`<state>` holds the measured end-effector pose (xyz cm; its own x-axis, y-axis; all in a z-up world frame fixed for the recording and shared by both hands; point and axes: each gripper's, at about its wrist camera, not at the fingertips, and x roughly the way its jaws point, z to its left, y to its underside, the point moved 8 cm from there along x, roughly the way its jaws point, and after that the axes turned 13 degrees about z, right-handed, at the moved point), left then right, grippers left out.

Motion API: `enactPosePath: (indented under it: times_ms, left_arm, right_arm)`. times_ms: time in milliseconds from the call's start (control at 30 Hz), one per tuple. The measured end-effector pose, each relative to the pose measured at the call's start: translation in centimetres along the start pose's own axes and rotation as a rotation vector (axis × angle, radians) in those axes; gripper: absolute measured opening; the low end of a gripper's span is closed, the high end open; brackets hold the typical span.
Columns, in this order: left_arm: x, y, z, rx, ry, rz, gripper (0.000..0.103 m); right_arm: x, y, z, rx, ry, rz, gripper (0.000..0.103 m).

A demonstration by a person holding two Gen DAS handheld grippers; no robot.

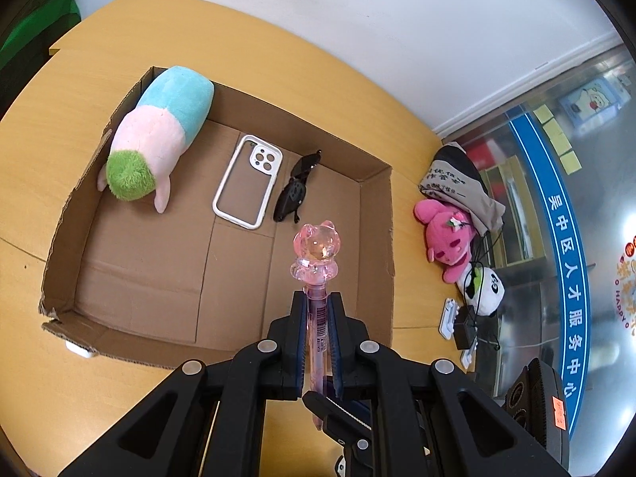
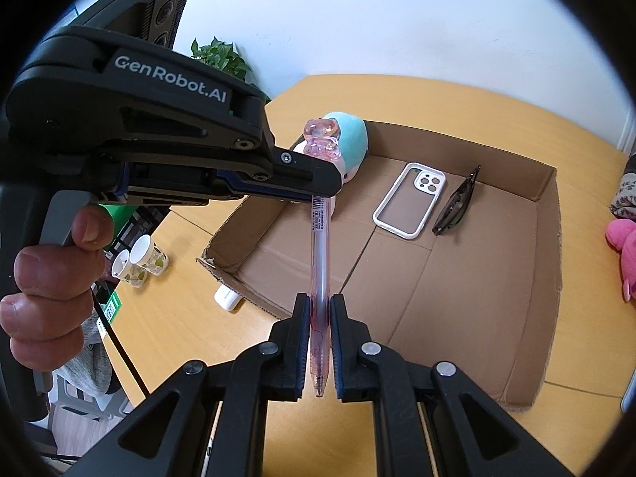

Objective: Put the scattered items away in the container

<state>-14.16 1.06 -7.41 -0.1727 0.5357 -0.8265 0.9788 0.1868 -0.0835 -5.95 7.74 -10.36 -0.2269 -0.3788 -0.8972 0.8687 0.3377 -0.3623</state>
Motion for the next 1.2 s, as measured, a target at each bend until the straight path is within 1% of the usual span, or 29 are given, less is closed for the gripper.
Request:
enactPosePath:
  times_ms: [133,300,533,633,767,900,1000,1100,1200]
  left_arm:
    - [0.6,-0.7,1.0,-0.013,-0.001,0.007,0.009]
    - [1.5,-1.4,3.0,-0.034,-0.022,0.026,0.009]
    - [2.6,-3.4,7.3,-0.060,-0.074,0.067,0.009]
    - [3.5,-4.6,9.3,-0.066,-0.084,0.094,0.009]
    - [5.1,-6.0,11.0,-0.062,-0.087,0.146,0.009]
    - [7.3,-7.1,12.0,-0.041,-0.103,0.193,0.010]
    - [9.2,-7.7,12.4,-0.017,-0.115,0.233,0.010]
    - [10.9,-8.2,12.5,0.005,-0.143,0.270,0.010]
    - [12.3,-8.5,13.2,0.006,-0.162,0.307,0.010]
  right_arm:
    - [1.0,-0.6,-0.2,0.007,-0.013,0.022,0.009]
    - [3.1,-1.2,-0.1,0.036,-0.048,0.068,0.009]
    - [7.8,-3.1,0.9,0.101,-0.135,0.145,0.009]
    - [10.0,-4.0,1.1,0.151,-0.170,0.177,0.009]
    - [12.6,-4.8,1.0,0.203,-0.176,0.214,0.009]
    - [14.7,-5.3,0.5,0.250,-0.161,0.249,0.009]
    - [16.3,-5.3,-0.5,0.316,-0.167,0.278,0.009]
    - [17.8,-5.2,-1.3,0.385,-0.173,0.307,0.009]
    - [19.2,-4.9,-1.9,0.439,-0.181,0.342,0.009]
